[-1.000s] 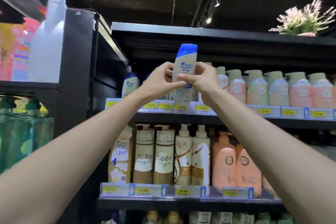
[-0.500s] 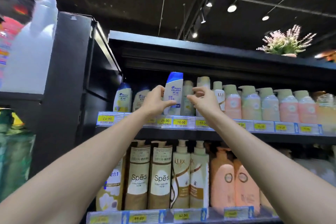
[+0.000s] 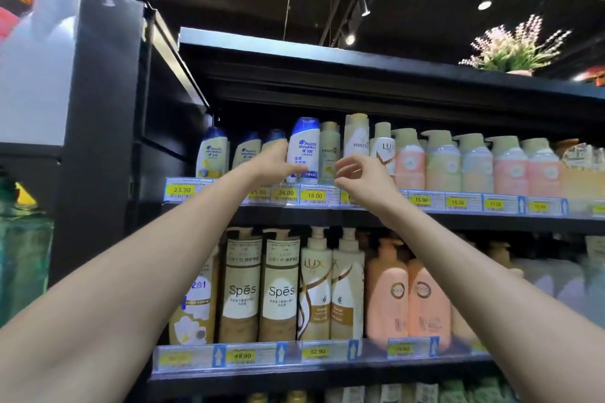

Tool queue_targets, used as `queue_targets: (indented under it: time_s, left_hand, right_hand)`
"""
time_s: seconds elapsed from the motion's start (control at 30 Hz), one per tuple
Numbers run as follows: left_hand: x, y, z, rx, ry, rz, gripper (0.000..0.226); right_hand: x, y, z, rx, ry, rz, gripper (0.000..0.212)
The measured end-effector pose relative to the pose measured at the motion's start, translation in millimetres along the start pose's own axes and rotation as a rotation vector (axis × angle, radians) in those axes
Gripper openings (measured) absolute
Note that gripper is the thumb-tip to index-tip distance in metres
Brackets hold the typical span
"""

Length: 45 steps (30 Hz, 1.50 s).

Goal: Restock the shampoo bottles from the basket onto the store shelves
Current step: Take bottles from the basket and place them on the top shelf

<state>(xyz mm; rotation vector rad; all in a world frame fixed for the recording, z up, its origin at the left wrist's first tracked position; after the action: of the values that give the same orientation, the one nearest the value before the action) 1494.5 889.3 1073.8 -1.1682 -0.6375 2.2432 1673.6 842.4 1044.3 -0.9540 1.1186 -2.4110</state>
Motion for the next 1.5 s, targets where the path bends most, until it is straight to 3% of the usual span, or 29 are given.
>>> queue_targets:
  time_s: [0.2, 0.3, 0.4, 0.53, 0.63, 0.77, 1.07, 1.17, 1.5]
  left_hand:
    - [1, 8, -1, -0.104, -0.076, 0.022, 0.061]
    - [2, 18, -3, -0.174, -0.215, -0.02, 0.067]
    - [-5, 38, -3, -0.281, -0.401, -0.081, 0.072]
    - [-19, 75, -15, -0.353, -0.731, -0.161, 0.072]
    - [-31, 96, -40, -0.271, -0.863, -0.163, 0.072]
    - [-48, 119, -84, -0.125, -0.871, -0.078, 0.074]
    - [-37, 202, -185, 0.078, -0.872, 0.118, 0.084]
    - [-14, 252, -228, 0.169, -0.838, 0.155, 0.087]
    - [118, 490, -368, 0.62, -0.749, 0.526, 0.085]
  right_hand:
    - [-26, 23, 27, -0.302, 0.097, 0.019, 0.029]
    - [-48, 42, 38, -0.35, 0.188, -0.041, 0.034]
    - [-65, 60, 42, -0.259, 0.329, -0.119, 0.041]
    - [-75, 82, 47, -0.012, 0.662, -0.126, 0.076]
    - [-82, 98, 51, 0.177, 0.867, -0.13, 0.097]
    - [-91, 119, 64, 0.328, 0.902, -0.116, 0.108]
    - [-127, 200, 73, 0.413, 0.854, -0.012, 0.095]
    - [-148, 264, 43, 0.459, 0.782, 0.007, 0.092]
    - [-243, 561, -60, 0.929, 0.648, -0.211, 0.095]
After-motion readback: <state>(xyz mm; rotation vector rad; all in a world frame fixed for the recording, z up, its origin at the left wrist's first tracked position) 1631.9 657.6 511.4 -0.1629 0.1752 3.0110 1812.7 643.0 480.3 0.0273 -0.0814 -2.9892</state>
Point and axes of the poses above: each hand's wrist, its own y-axis away from the middle knuckle, its own z-axis out of the back of the hand, x = y × z, the point moved 6 cm from there along -y, towards the middle knuckle, and after that the axes turned 10 degrees about y, right-handed, at the moved point
